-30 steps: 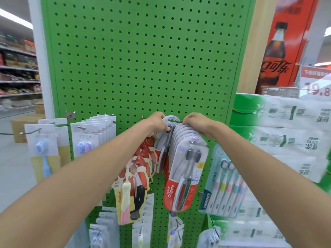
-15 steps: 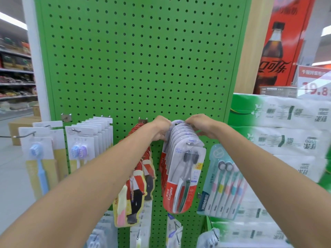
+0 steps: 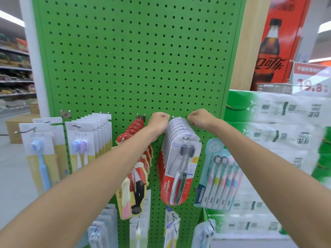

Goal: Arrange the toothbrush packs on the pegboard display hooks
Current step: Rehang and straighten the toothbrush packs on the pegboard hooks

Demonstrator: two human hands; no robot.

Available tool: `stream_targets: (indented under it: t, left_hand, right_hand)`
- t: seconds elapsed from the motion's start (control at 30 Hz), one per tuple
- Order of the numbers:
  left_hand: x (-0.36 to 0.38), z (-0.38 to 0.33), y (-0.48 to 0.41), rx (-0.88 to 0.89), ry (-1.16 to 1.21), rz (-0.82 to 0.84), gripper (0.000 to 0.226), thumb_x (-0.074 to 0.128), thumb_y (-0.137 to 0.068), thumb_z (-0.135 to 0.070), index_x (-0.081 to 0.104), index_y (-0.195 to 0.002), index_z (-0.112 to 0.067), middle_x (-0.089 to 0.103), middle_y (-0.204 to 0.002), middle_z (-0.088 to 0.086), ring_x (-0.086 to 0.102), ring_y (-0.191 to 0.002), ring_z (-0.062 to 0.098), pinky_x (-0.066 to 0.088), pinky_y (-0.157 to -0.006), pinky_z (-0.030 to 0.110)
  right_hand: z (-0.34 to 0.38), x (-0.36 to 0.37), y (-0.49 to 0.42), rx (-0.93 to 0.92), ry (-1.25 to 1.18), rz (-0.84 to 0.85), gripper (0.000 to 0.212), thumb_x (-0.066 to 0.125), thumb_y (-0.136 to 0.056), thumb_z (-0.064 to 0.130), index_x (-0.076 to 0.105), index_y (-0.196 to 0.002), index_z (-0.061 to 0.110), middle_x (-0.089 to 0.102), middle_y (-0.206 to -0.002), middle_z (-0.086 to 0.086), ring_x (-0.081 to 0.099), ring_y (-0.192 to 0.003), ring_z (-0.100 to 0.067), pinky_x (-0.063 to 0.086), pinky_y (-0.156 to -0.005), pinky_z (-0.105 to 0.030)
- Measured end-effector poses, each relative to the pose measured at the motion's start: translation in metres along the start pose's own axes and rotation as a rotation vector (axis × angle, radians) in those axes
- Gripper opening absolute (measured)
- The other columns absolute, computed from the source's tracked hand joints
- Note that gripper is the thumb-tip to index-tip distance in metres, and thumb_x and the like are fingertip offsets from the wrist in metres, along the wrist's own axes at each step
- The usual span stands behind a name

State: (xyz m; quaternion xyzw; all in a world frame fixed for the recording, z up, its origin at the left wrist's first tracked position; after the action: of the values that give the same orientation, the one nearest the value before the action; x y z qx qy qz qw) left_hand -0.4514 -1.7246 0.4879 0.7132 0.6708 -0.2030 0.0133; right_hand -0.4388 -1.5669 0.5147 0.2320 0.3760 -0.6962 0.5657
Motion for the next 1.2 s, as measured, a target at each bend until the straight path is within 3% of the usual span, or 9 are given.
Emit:
stream_targets:
  t: [0.1, 0.17, 0.33, 0.4, 0.53, 0.67, 0.83, 1.03, 1.2]
  left_hand:
    - [-0.013, -0.017, 0.017, 0.092, -0.119, -0.121, 0.028, 0.044, -0.102, -0.014, 0.062, -0.124, -0.012, 0.061, -0.127, 0.002, 0.040, -0.052, 0.005, 0.043, -0.052, 0.016]
    - [-0.018, -0.026, 0.033, 0.146, -0.178, -0.182, 0.025, 0.045, -0.101, -0.013, 0.065, -0.116, -0.015, 0.062, -0.124, 0.000, 0.037, -0.046, 0.005, 0.035, -0.045, 0.017]
    - [-0.007, -0.055, 0.080, 0.308, -0.258, -0.181, 0.019, 0.050, -0.098, -0.010, 0.066, -0.096, -0.020, 0.066, -0.103, -0.004, 0.048, -0.054, 0.006, 0.041, -0.052, 0.019]
    - [0.006, -0.066, 0.095, 0.367, -0.280, -0.150, 0.021, 0.052, -0.097, -0.009, 0.067, -0.092, -0.024, 0.066, -0.100, -0.007, 0.062, -0.083, 0.011, 0.053, -0.079, 0.031]
    - [0.043, -0.078, 0.108, 0.426, -0.442, -0.060, 0.023, 0.052, -0.099, -0.016, 0.070, -0.111, -0.024, 0.067, -0.123, -0.006, 0.049, -0.129, 0.021, 0.030, -0.115, 0.050]
    - [0.077, -0.071, 0.107, 0.451, -0.750, 0.070, 0.036, 0.051, -0.100, -0.032, 0.055, -0.135, -0.026, 0.060, -0.133, 0.004, 0.049, -0.126, 0.029, 0.029, -0.110, 0.051]
    - [0.095, -0.074, 0.110, 0.504, -0.936, 0.114, 0.027, 0.051, -0.101, -0.023, 0.059, -0.123, -0.010, 0.063, -0.123, 0.008, 0.049, -0.126, 0.028, 0.028, -0.112, 0.049]
    - [0.100, -0.080, 0.107, 0.508, -0.944, 0.110, 0.028, 0.056, -0.099, -0.025, 0.063, -0.122, -0.011, 0.062, -0.126, 0.008, 0.045, -0.126, 0.029, 0.031, -0.110, 0.044]
    - [0.099, -0.087, 0.118, 0.522, -0.702, 0.148, 0.028, 0.063, -0.094, -0.016, 0.064, -0.121, -0.009, 0.062, -0.126, 0.007, 0.054, -0.119, 0.025, 0.043, -0.102, 0.038]
  right_hand:
    - [0.001, -0.012, 0.018, -0.025, -0.012, -0.072, 0.029, 0.047, -0.098, 0.010, 0.065, -0.117, -0.002, 0.065, -0.122, -0.016, 0.060, -0.114, -0.039, 0.050, -0.097, -0.045]
    - [0.000, -0.021, 0.034, -0.040, -0.025, -0.128, 0.027, 0.047, -0.098, 0.008, 0.067, -0.117, 0.005, 0.065, -0.124, -0.012, 0.063, -0.107, -0.031, 0.050, -0.090, -0.037]
    - [-0.011, -0.050, 0.082, -0.034, -0.077, -0.300, 0.026, 0.047, -0.096, 0.006, 0.071, -0.106, 0.011, 0.071, -0.110, -0.009, 0.067, -0.098, -0.031, 0.051, -0.080, -0.032]
    - [-0.018, -0.060, 0.104, -0.013, -0.089, -0.345, 0.028, 0.046, -0.095, 0.003, 0.071, -0.106, 0.009, 0.070, -0.114, -0.007, 0.065, -0.100, -0.027, 0.047, -0.078, -0.028]
    - [-0.038, -0.069, 0.135, 0.038, -0.078, -0.357, 0.033, 0.042, -0.095, -0.001, 0.069, -0.110, 0.010, 0.067, -0.120, -0.008, 0.065, -0.101, -0.026, 0.050, -0.083, -0.032]
    - [-0.057, -0.071, 0.147, 0.056, -0.052, -0.305, 0.030, 0.044, -0.096, 0.002, 0.067, -0.115, 0.007, 0.067, -0.118, -0.012, 0.064, -0.105, -0.035, 0.055, -0.087, -0.043]
    - [-0.075, -0.066, 0.147, 0.063, -0.030, -0.255, 0.029, 0.054, -0.090, 0.002, 0.064, -0.117, 0.007, 0.063, -0.122, -0.014, 0.062, -0.105, -0.027, 0.053, -0.091, -0.043]
    - [-0.083, -0.070, 0.148, 0.041, -0.222, -0.290, 0.012, 0.058, -0.095, 0.007, 0.067, -0.103, 0.007, 0.063, -0.103, -0.013, 0.056, -0.081, -0.021, 0.051, -0.073, -0.037]
    - [-0.087, -0.080, 0.161, 0.012, -0.360, -0.347, 0.012, 0.057, -0.094, 0.002, 0.067, -0.095, 0.010, 0.059, -0.080, 0.001, 0.052, -0.070, -0.013, 0.045, -0.064, -0.022]
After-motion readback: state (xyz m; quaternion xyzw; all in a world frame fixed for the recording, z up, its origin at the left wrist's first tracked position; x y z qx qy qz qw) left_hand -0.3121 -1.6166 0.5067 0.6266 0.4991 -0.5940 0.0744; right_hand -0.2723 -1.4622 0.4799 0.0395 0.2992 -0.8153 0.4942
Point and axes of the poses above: each hand's wrist, its own y-axis away from the middle knuckle, its own x-axis out of the palm, z = x × y, the point moved 7 cm from there along -y, towards the middle knuckle
